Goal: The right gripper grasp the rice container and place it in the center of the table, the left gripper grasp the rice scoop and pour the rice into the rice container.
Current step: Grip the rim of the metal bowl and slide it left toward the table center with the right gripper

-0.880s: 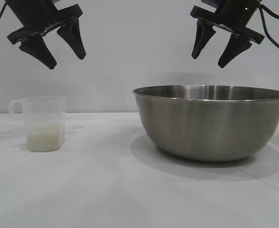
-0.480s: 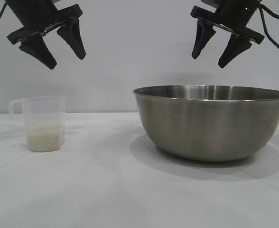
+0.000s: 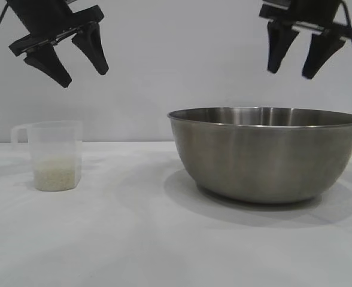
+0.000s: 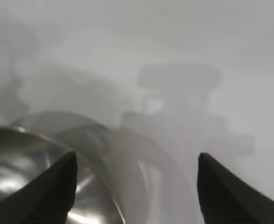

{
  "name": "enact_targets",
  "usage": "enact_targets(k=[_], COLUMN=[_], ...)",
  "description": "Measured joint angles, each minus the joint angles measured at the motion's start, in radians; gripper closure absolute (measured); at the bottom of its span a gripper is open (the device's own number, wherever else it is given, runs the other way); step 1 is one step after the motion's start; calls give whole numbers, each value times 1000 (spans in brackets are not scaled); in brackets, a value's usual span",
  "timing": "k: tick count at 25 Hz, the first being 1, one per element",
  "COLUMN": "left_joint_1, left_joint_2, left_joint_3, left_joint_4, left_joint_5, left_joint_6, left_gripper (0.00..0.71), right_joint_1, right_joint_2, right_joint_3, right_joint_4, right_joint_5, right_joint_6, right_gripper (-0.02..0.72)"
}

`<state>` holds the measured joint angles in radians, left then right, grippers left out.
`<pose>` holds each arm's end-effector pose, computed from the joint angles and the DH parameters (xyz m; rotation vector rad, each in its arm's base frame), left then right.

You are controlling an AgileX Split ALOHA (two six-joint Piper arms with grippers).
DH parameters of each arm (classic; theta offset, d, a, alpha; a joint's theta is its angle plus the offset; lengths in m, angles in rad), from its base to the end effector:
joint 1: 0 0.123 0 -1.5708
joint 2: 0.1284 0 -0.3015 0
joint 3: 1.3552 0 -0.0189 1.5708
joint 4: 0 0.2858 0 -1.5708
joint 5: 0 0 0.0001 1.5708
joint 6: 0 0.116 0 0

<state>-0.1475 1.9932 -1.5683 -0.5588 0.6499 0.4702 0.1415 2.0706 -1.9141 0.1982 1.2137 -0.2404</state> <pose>0.4901 -0.1105 0.2163 0.3309 2.4487 -0.4643 0.4886 0.0912 0.2569 -0.4787 2.7935 0.2576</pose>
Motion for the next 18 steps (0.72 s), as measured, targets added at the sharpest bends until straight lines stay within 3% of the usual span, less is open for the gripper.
enact_targets(k=[3, 9, 18], left_joint_1=[0, 0, 0], left_joint_2=[0, 0, 0], left_joint_3=[0, 0, 0], left_joint_4=[0, 0, 0], left_joint_5=[0, 0, 0], left_joint_6=[0, 0, 0], left_gripper=[193, 193, 193], right_joint_1=[-2, -4, 2], right_joint_2=[-40, -110, -216], right_joint_3=[0, 0, 222], right_joint_4=[-35, -26, -2], right_joint_5=[22, 29, 29], right_joint_6=[61, 150, 173], right_gripper=[208, 208, 208])
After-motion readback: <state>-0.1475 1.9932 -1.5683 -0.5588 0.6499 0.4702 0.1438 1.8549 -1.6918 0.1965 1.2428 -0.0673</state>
